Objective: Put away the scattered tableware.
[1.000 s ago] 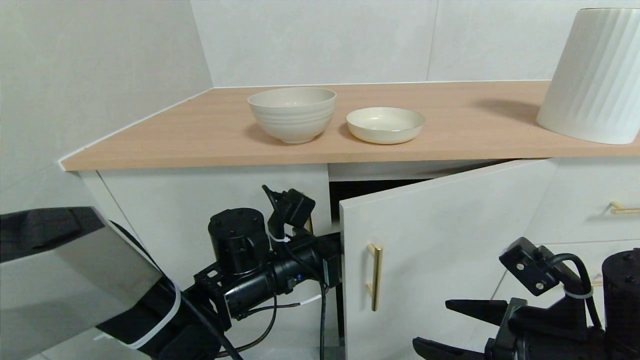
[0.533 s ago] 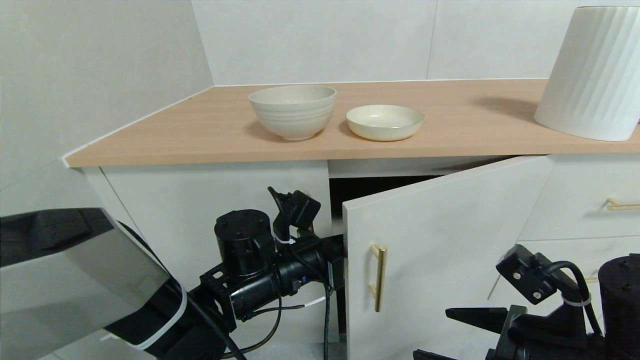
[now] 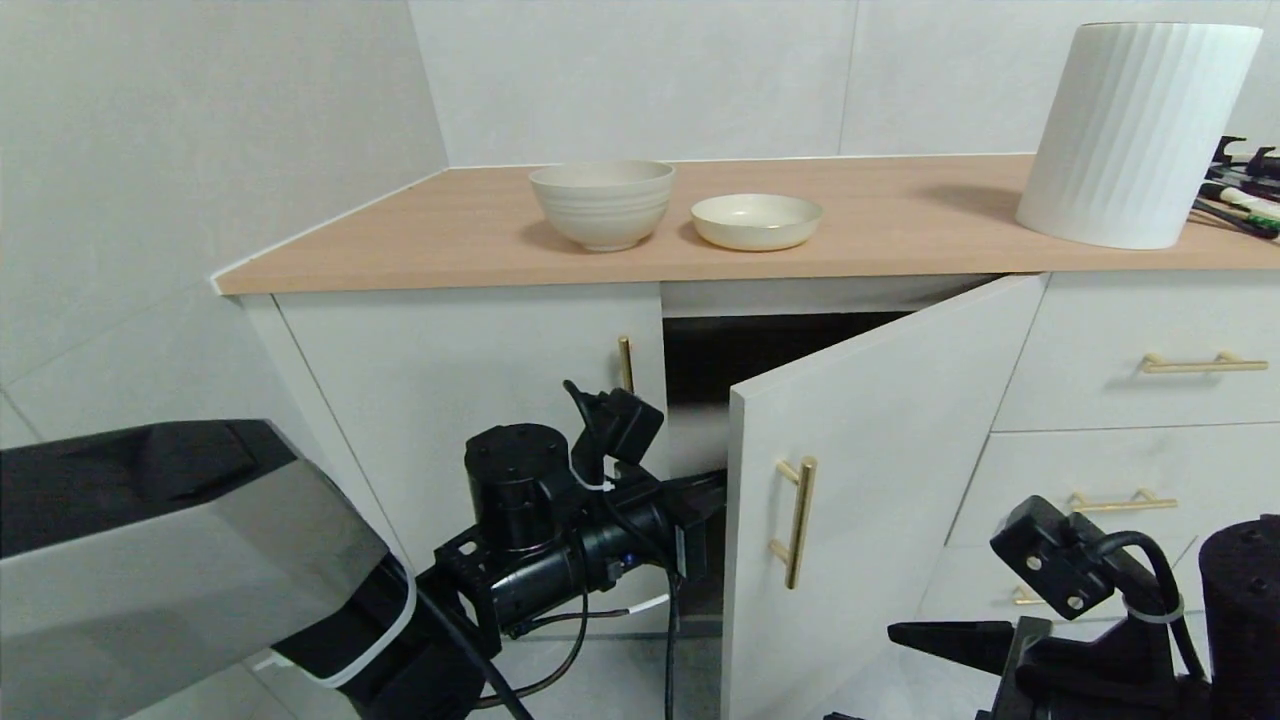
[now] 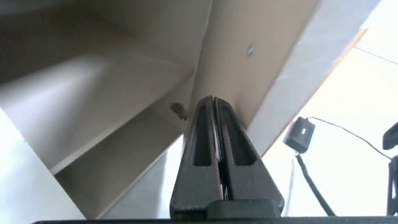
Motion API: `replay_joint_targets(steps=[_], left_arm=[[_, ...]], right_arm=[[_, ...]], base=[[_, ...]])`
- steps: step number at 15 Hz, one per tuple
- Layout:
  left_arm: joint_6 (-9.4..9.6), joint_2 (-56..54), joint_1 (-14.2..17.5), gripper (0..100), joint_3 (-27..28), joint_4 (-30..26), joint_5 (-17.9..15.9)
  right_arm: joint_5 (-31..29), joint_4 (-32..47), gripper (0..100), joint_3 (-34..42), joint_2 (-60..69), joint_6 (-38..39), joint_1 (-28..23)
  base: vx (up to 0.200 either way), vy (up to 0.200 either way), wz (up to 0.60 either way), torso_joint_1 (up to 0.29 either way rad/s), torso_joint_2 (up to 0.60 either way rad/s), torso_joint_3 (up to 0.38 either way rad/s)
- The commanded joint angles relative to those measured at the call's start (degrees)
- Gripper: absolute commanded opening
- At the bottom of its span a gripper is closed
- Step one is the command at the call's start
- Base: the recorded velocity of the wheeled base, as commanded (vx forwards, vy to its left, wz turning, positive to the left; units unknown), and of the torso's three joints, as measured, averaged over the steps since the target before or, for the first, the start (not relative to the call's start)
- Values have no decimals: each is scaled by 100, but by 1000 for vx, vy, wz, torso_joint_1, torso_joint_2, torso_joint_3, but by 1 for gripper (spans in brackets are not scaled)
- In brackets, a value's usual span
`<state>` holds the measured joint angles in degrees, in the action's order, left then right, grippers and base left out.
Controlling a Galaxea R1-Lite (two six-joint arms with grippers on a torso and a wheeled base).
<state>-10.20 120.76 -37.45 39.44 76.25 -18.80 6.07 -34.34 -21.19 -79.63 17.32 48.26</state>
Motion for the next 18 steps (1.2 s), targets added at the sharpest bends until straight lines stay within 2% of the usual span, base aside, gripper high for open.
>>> replay_joint_targets(steps=[1,7,10,18], left_arm=[[-8,273,18,0,99,100,17],[-17,484,27,0,266,259,34],[-26,510,27,0,275,259,34],[-26,686,54,0,512,250,52]], right_arm=[[-1,-2,100,1,-26,-1,-1],[-1,-2,100,1,-44,-10,8],[-1,-2,100,9,-44,-1,43],[-1,-2,100,18,-62,-10,52]], base=[[0,0,0,0,0,0],[0,0,0,0,0,0],[-200,0,0,6,-1,2],[0,0,0,0,0,0]])
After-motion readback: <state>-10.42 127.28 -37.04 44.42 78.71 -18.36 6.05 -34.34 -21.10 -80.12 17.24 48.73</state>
